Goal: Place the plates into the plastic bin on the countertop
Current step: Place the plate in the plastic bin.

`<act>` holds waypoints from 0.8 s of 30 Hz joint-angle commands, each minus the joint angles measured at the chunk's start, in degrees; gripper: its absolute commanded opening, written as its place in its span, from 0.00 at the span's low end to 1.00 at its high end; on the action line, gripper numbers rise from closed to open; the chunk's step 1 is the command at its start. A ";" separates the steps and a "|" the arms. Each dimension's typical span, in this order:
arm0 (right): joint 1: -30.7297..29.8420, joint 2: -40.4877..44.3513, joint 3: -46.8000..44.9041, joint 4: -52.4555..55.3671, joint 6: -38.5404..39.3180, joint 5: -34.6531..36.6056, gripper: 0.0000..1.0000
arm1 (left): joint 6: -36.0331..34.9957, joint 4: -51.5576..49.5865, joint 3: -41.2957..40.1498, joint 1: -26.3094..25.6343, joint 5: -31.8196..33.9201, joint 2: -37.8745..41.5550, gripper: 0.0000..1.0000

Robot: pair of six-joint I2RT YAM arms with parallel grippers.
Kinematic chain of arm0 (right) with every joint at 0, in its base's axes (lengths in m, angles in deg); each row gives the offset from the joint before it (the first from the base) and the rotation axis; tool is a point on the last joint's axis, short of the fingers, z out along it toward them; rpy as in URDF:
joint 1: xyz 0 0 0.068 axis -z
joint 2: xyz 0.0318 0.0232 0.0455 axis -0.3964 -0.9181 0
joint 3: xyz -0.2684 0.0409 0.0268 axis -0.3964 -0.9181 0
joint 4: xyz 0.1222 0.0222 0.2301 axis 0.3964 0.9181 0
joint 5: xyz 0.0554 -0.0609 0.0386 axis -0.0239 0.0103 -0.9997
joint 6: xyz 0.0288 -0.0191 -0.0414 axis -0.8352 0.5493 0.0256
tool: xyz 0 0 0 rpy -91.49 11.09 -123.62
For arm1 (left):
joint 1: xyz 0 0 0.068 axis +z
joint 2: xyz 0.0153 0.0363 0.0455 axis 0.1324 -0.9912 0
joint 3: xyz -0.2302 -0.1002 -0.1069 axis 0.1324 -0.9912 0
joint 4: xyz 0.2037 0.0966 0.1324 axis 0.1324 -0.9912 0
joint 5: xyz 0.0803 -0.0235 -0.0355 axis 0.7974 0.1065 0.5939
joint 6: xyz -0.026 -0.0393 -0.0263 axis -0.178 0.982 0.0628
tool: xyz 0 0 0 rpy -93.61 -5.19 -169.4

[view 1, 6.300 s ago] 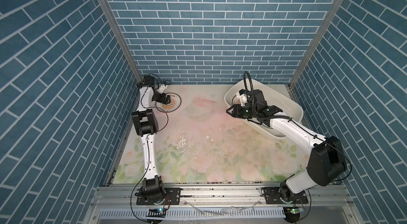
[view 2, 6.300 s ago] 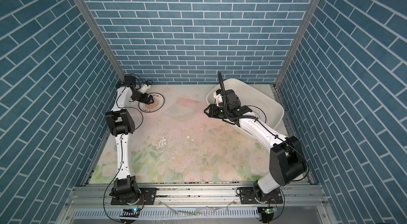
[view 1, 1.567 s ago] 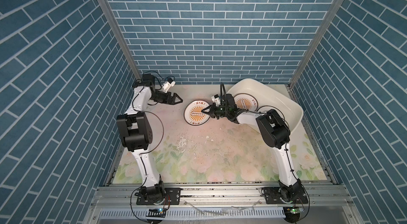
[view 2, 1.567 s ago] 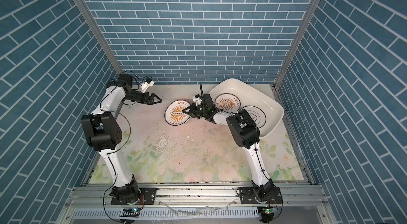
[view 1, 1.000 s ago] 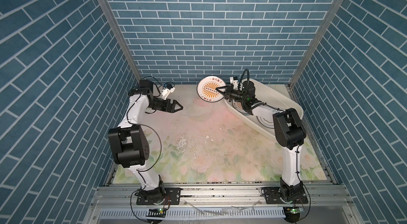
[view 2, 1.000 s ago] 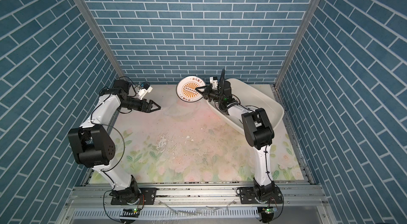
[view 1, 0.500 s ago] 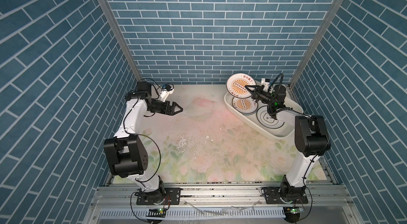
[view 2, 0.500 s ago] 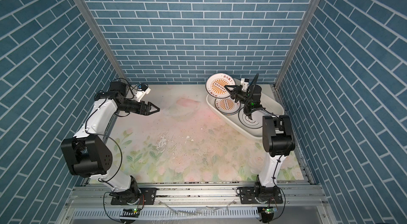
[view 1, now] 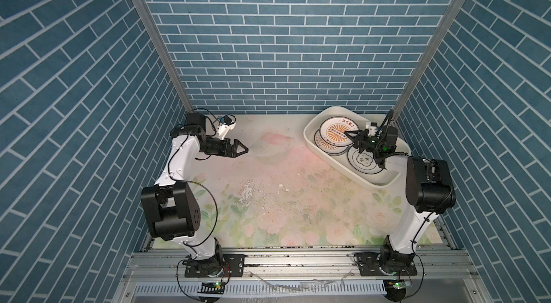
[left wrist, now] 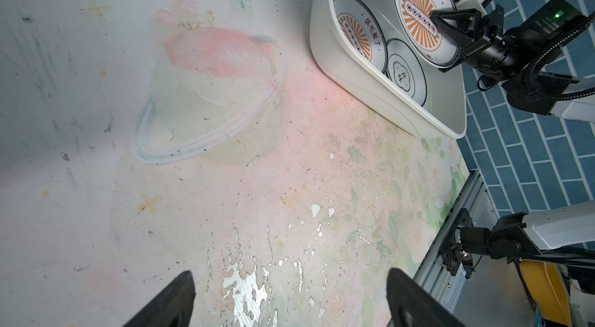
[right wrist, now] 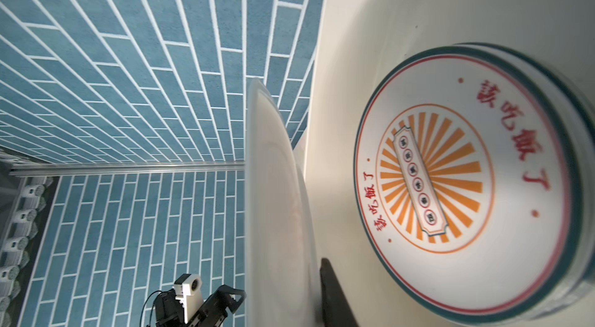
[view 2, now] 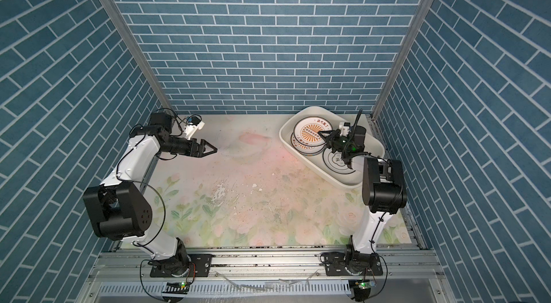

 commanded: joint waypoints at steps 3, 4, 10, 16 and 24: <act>0.21 1.17 3.85 15.65 13.33 2.83 0.17 | 0.19 0.75 -0.79 -0.10 -1.22 0.54 0.94; 0.17 1.01 4.58 18.16 14.88 3.60 0.17 | 0.15 0.85 -0.85 -0.10 -1.37 0.43 0.94; 0.21 -0.81 7.78 25.68 19.18 6.91 0.17 | 0.32 1.96 -1.69 -0.10 -1.68 -0.22 0.94; 0.21 -4.20 10.91 30.89 21.93 9.74 0.18 | 0.21 2.36 -1.79 -0.10 -1.86 -0.98 0.94; -0.27 -7.82 14.17 33.45 22.80 11.42 0.20 | 0.17 3.15 -1.93 -0.10 -2.08 -2.08 0.94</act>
